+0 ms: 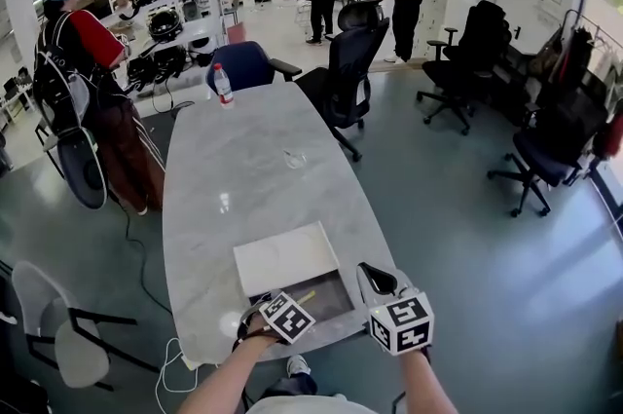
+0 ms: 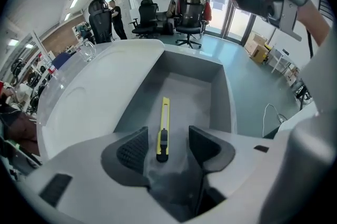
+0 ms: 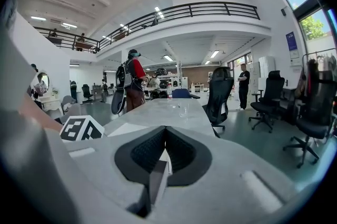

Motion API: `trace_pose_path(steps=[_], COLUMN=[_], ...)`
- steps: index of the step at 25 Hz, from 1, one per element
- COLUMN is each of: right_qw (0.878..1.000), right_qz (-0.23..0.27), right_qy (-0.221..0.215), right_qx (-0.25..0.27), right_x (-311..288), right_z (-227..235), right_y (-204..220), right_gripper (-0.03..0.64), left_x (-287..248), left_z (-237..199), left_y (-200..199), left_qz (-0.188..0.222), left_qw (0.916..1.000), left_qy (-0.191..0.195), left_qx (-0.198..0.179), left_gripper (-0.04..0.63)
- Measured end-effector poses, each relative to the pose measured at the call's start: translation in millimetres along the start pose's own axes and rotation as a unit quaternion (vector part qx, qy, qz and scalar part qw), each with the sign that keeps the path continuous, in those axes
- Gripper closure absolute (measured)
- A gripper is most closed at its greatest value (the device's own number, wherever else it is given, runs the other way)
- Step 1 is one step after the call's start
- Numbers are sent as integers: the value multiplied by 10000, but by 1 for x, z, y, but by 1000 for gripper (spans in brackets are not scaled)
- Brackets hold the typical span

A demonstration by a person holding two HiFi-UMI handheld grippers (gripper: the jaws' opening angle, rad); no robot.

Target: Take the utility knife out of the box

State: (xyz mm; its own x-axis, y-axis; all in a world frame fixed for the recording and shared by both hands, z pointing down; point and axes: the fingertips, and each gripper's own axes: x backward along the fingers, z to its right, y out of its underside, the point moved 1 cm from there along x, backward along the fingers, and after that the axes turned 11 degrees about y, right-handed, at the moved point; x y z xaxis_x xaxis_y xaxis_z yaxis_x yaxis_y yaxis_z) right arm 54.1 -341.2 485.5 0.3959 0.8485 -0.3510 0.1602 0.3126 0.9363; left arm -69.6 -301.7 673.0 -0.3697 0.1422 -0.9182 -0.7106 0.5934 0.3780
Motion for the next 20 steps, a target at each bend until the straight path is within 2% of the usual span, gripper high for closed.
trace_pose_path(steps=[7, 20], right_qw=[10000, 9999], right_qz=[-50, -113], right_qy=[58, 22], right_qx=[-15, -57], right_x=[1, -1], right_z=[7, 4], right_y=[4, 9], right_gripper=[612, 612], left_x=[-10, -12], left_z=[-1, -1], left_y=[1, 3], left_qz=[-366, -423], left_qw=[9992, 9987], left_qy=[84, 254], left_qx=[-105, -101], left_gripper=[360, 370])
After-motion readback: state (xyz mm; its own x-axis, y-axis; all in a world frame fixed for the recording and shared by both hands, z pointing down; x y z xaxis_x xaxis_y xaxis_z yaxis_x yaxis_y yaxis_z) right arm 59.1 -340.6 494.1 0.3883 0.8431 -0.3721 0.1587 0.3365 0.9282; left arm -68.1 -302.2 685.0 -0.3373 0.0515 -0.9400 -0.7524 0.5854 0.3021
